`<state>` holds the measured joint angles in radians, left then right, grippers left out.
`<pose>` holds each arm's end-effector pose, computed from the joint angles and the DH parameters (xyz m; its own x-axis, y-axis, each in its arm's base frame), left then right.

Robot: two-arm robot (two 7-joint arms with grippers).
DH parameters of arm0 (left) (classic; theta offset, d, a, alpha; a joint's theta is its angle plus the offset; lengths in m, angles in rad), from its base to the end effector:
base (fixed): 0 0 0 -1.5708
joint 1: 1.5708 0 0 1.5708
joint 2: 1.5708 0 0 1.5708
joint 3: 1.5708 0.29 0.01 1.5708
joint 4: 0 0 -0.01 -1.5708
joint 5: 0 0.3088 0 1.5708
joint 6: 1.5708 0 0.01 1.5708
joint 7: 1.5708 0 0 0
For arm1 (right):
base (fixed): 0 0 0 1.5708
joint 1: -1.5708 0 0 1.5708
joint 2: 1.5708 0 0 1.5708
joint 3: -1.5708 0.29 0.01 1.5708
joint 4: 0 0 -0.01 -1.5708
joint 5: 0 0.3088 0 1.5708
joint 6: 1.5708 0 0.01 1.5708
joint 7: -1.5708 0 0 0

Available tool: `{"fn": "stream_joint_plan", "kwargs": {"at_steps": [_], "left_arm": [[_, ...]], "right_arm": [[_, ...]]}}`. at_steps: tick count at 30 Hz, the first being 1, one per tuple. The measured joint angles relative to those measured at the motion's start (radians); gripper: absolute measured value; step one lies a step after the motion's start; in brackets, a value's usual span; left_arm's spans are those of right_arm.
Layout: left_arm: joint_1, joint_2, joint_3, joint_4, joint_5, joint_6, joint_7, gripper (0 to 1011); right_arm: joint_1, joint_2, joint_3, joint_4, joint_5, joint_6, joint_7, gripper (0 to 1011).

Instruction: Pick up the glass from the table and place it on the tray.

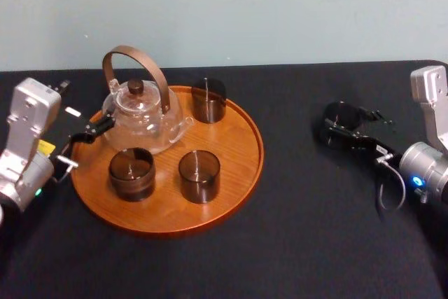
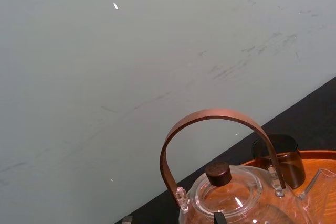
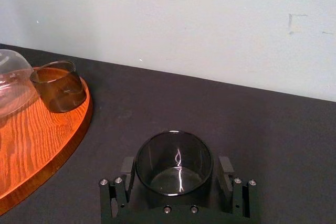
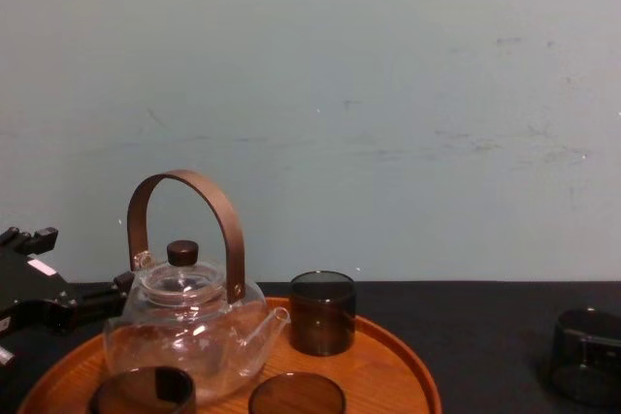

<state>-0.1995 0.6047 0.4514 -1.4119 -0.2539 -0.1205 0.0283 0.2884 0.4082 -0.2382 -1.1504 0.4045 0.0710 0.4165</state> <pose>0.3581 0.0827 -0.3023 0.2923 0.8803 0.3738 -0.9553 0.2873 0.0704 0.3965 -0.1061 -0.3230 0.4336 -0.8995 -0.0535 0.8641 0.4319 -0.2583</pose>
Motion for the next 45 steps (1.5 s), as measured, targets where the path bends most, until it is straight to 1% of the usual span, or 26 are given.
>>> {"fn": "stream_joint_plan", "kwargs": {"at_steps": [12, 20, 24, 25, 26, 36, 40, 45], "left_arm": [[0.000, 0.000, 0.000, 0.000, 0.000, 0.000, 0.000, 1001], [0.000, 0.000, 0.000, 0.000, 0.000, 0.000, 0.000, 1001], [0.000, 0.000, 0.000, 0.000, 0.000, 0.000, 0.000, 1001], [0.000, 0.000, 0.000, 0.000, 0.000, 0.000, 0.000, 1001], [0.000, 0.000, 0.000, 0.000, 0.000, 0.000, 0.000, 1001], [0.000, 0.000, 0.000, 0.000, 0.000, 0.000, 0.000, 1001], [0.000, 0.000, 0.000, 0.000, 0.000, 0.000, 0.000, 1001], [0.000, 0.000, 0.000, 0.000, 0.000, 0.000, 0.000, 1001]], "right_arm": [[0.050, -0.018, -0.017, 0.068, -0.017, 0.003, 0.006, 1002], [0.048, -0.017, -0.017, 0.065, -0.017, 0.002, 0.006, 1002], [0.047, -0.016, -0.017, 0.063, -0.017, 0.001, 0.006, 950], [0.047, -0.016, -0.016, 0.062, -0.016, 0.001, 0.006, 921], [0.047, -0.016, -0.016, 0.062, -0.016, 0.001, 0.006, 917], [0.046, -0.015, -0.015, 0.061, -0.016, 0.000, 0.006, 914], [0.041, -0.013, -0.016, 0.048, -0.011, -0.006, 0.023, 914], [0.029, -0.006, -0.021, 0.003, -0.002, -0.005, 0.038, 914]]}}
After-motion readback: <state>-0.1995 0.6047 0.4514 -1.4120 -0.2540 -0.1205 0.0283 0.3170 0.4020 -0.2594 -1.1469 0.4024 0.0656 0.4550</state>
